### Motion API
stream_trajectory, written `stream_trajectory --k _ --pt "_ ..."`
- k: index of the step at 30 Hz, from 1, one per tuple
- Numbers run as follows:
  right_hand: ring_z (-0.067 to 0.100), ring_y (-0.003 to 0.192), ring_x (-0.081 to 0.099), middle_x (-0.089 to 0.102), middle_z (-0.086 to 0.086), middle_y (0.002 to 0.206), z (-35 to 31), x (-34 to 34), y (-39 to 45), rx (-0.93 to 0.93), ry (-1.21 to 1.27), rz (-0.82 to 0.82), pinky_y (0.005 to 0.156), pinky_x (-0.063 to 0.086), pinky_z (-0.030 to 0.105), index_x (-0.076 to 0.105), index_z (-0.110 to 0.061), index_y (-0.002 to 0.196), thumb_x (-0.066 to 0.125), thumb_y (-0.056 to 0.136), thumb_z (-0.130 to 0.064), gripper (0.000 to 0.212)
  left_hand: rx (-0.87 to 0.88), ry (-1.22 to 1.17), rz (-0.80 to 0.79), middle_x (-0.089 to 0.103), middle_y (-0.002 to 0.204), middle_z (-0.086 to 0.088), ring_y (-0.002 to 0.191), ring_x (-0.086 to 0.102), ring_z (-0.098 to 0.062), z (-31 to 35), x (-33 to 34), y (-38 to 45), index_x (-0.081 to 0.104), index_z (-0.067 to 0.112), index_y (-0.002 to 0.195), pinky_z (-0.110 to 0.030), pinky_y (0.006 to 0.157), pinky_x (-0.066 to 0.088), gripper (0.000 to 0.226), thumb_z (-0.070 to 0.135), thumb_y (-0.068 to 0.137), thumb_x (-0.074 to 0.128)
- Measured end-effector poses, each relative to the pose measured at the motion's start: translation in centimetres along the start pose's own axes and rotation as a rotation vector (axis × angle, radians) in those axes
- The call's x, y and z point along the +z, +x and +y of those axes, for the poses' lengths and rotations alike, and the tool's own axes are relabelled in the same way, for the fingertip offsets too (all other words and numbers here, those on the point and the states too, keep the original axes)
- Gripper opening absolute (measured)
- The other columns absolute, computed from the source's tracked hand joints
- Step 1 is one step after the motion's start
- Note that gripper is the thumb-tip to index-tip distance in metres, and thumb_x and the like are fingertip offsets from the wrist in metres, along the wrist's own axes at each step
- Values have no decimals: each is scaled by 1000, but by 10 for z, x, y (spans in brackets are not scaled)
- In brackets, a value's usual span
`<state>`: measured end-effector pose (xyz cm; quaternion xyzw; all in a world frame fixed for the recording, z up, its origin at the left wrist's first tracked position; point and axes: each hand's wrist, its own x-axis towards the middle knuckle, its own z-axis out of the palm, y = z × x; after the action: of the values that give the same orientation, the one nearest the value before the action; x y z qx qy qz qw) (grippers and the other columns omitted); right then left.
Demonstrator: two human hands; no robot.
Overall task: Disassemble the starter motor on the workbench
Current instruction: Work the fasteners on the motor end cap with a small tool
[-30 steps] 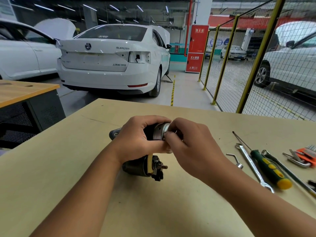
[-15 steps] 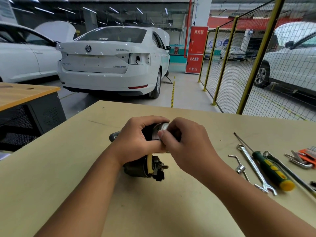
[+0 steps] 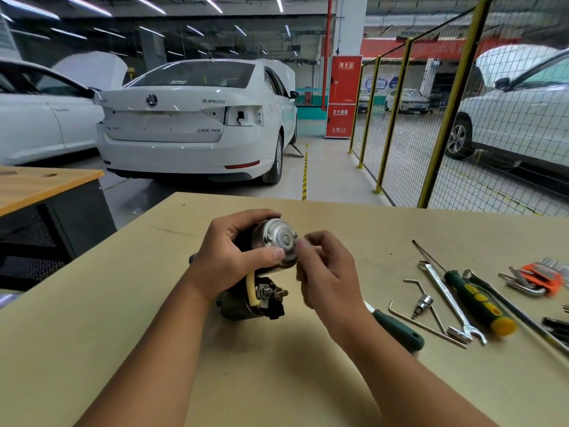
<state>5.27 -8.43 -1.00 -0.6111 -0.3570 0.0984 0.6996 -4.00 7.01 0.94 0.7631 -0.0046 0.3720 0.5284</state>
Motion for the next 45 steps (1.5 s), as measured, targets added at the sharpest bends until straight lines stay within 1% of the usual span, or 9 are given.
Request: stream_trajectory --k 4,9,12,18,23,30,35,37,45 --pt "19 68 61 65 -2 72 8 10 -5 -53 -105 84 62 48 31 55 -34 85 63 94 -40 13 -29 -26 32 79 114 -4 109 75 -24 2 2 1 76 16 119 -32 92 60 48 39 77 79" --pt "4 62 55 64 -6 75 12 7 6 -59 -134 170 57 43 16 56 -30 84 63 98 -32 16 -65 -28 79 80 111 -5 107 75 -24 2 5 3 77 15 116 -33 93 61 46 43 79 76" --pt "1 66 54 64 -12 79 14 4 8 -79 -188 182 59 42 14 59 -26 85 62 98 -29 15 -63 -32 86 80 109 -4 105 76 -22 2 5 3 78 16 114 -27 87 59 44 41 78 75" --pt "15 71 52 59 -6 75 13 -1 8 -215 -459 141 67 45 39 58 -17 86 56 102 -26 18 -80 -66 83 80 106 -8 100 77 -24 4 5 5 78 11 111 -24 81 59 47 38 73 74" --pt "25 75 52 60 1 85 8 -5 3 -353 -631 103 66 45 44 59 -12 93 52 104 -24 18 -93 -81 69 80 101 -10 94 77 -22 6 4 7 78 9 108 -24 78 60 51 37 66 74" --pt "30 79 55 62 4 94 5 -6 2 -406 -671 67 68 48 47 62 -10 101 50 104 -21 16 -97 -93 89 81 101 -9 93 78 -20 8 6 4 78 9 107 -22 76 59 50 36 65 73" --pt "16 80 53 64 0 87 7 -5 4 -334 -519 117 71 38 29 66 -10 96 59 100 -18 12 -109 -111 103 80 104 -10 97 77 -23 10 7 2 79 12 108 -23 78 59 47 36 68 73" --pt "17 76 51 63 1 81 8 -5 6 -327 -512 132 68 34 27 66 -8 90 62 99 -18 14 -103 -105 99 80 104 -10 98 77 -23 10 7 1 78 10 110 -23 78 59 48 36 70 73" --pt "30 73 56 65 5 91 6 -3 4 -426 -655 166 62 46 43 66 -6 94 59 100 -14 13 -86 -88 104 80 104 -8 97 77 -21 8 6 1 79 12 107 -23 79 58 45 36 71 73"
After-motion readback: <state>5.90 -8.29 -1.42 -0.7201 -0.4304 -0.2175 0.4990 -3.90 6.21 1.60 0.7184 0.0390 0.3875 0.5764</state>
